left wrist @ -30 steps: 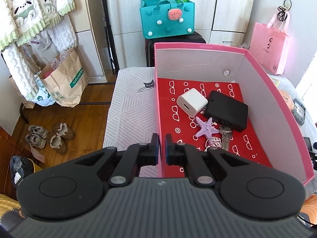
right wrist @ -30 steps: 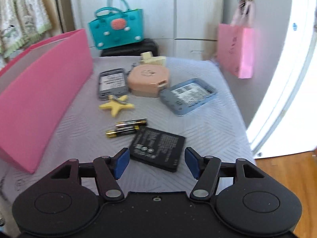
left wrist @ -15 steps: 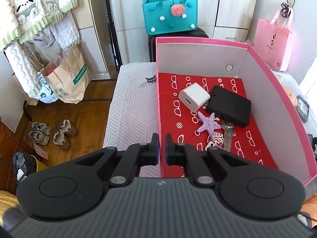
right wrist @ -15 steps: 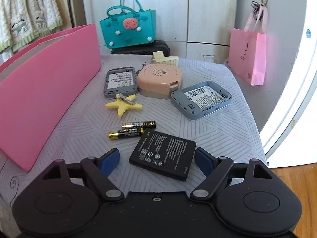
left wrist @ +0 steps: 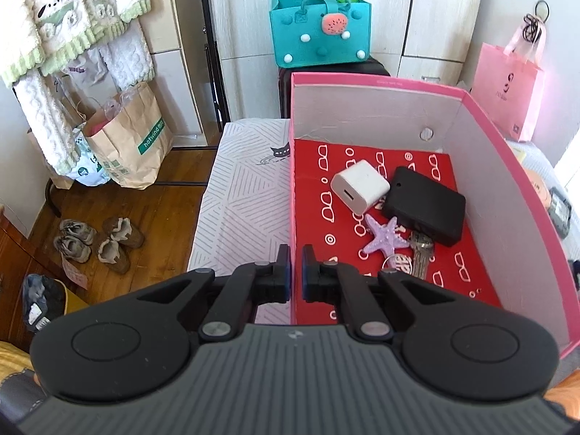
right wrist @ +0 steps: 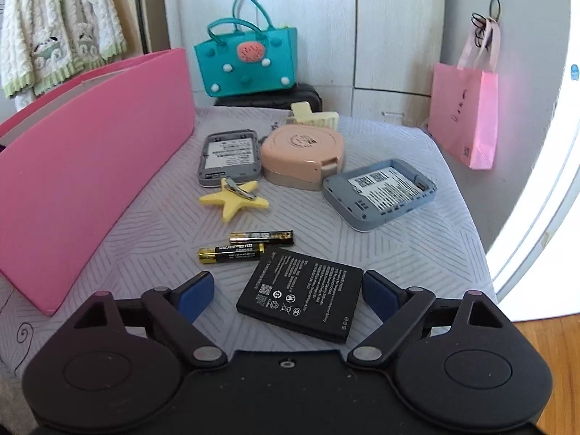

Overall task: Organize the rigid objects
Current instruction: 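Move the right gripper to the black rectangular battery and grasp it, then carry the black battery into the pink box and release it, then move the right gripper to the gold AA batteries and grasp one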

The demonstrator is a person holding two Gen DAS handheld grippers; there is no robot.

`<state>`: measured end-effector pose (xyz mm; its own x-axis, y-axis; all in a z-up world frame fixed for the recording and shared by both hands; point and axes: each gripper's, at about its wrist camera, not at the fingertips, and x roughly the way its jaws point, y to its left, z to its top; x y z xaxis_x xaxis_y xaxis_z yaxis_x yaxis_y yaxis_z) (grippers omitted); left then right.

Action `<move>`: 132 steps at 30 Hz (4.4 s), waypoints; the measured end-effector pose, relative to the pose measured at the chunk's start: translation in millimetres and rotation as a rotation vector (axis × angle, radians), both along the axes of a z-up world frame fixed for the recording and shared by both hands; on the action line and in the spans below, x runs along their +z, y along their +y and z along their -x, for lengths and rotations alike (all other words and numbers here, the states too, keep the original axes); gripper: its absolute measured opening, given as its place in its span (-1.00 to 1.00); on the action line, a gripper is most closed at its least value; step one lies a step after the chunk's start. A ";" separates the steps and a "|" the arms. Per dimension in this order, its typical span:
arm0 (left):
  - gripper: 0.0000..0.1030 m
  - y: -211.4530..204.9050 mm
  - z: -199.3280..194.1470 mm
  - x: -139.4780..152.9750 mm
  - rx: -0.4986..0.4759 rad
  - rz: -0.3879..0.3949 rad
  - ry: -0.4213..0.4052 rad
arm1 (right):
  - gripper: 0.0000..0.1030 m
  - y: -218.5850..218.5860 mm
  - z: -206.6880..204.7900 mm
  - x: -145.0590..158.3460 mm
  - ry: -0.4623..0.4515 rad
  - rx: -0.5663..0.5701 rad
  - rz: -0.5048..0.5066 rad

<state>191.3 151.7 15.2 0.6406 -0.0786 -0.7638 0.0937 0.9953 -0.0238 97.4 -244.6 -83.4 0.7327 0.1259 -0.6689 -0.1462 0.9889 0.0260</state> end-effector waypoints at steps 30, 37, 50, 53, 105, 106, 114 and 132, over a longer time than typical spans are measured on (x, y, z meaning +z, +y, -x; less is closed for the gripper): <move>-0.91 -1.2 2.7 1.8 -0.005 -0.012 -0.005 | 0.33 -0.3 3.2 12.4 0.013 0.006 0.022; -0.91 -7.1 7.5 8.4 -0.035 -0.060 -0.025 | 0.33 2.5 6.4 39.8 -0.062 0.022 0.029; -0.95 -0.6 11.3 16.9 -0.075 -0.047 -0.023 | 0.33 71.5 -2.5 131.7 -0.184 0.438 -0.155; -0.95 2.4 11.4 16.8 -0.076 -0.029 -0.018 | 0.33 101.4 -12.0 136.9 -0.181 0.555 -0.102; -0.94 1.0 11.4 10.5 -0.080 -0.037 -0.002 | 0.36 20.2 -19.5 18.2 0.109 0.236 -0.087; -0.94 0.4 11.7 10.1 -0.082 -0.040 -0.001 | 0.39 21.7 -19.7 17.2 0.100 0.234 -0.093; -0.93 1.4 12.7 9.4 -0.078 -0.028 0.011 | 0.40 35.3 -26.3 12.9 0.035 0.155 -0.070; -0.93 0.6 14.6 9.4 -0.080 -0.029 0.012 | -0.07 36.1 -19.4 17.0 0.042 0.170 -0.038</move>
